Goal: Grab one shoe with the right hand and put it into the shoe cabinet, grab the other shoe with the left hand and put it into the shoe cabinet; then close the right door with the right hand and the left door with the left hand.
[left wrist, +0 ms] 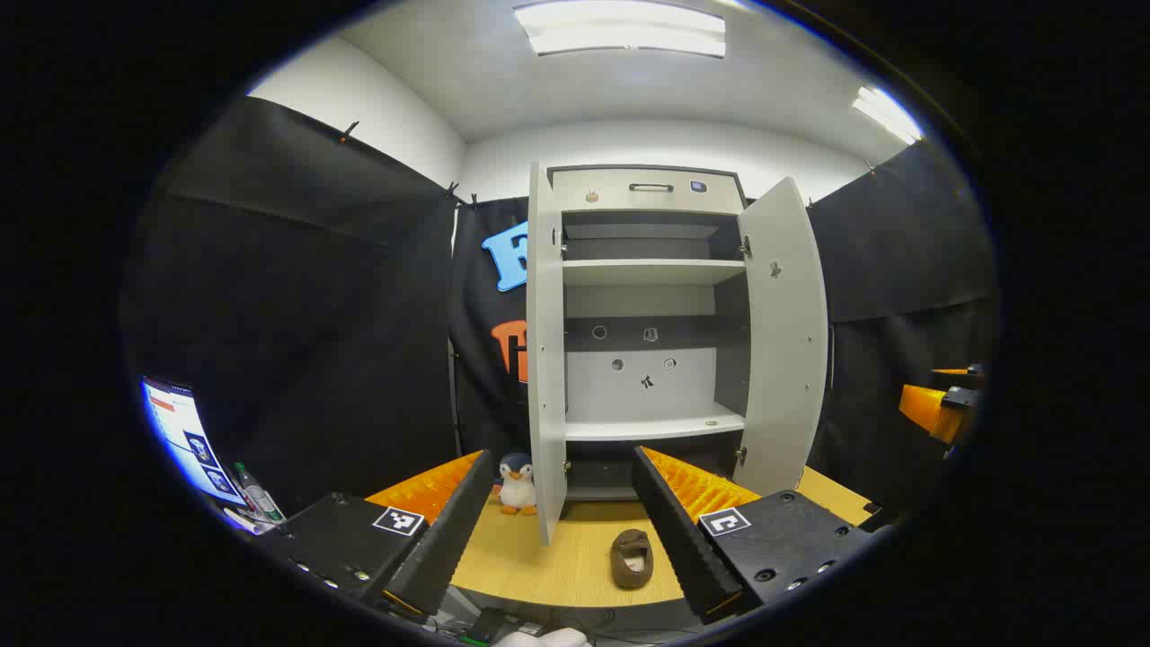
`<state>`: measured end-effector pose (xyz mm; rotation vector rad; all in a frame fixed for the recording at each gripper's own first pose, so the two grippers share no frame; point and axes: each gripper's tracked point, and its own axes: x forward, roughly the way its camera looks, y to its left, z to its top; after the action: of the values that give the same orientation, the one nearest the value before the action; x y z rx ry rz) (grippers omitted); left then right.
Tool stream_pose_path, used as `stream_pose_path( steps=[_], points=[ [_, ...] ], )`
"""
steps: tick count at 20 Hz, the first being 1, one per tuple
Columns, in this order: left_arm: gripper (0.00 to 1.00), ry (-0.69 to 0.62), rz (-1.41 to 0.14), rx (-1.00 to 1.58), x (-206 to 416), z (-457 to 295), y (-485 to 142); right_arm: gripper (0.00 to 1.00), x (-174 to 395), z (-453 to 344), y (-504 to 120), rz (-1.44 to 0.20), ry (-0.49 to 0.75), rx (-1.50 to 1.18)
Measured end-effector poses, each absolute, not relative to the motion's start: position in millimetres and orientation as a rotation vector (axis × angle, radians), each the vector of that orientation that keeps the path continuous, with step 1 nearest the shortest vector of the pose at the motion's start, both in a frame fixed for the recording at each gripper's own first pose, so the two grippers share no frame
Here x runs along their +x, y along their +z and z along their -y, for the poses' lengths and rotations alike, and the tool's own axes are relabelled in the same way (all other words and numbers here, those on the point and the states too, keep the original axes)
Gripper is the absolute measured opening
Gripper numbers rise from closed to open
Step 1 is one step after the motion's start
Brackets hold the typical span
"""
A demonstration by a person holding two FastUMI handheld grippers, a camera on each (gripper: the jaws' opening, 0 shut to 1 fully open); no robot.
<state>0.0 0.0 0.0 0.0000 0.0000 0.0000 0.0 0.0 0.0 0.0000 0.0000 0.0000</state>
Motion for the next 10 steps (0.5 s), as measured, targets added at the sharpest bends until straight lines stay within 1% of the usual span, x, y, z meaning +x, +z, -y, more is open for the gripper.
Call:
stream_pose_path(
  steps=[10],
  points=[
    [0.95,-0.025,-0.003,0.055,1.4,7.8,1.8,0.99,-1.3,5.0,-1.3,0.005,-0.015,0.000]
  ],
)
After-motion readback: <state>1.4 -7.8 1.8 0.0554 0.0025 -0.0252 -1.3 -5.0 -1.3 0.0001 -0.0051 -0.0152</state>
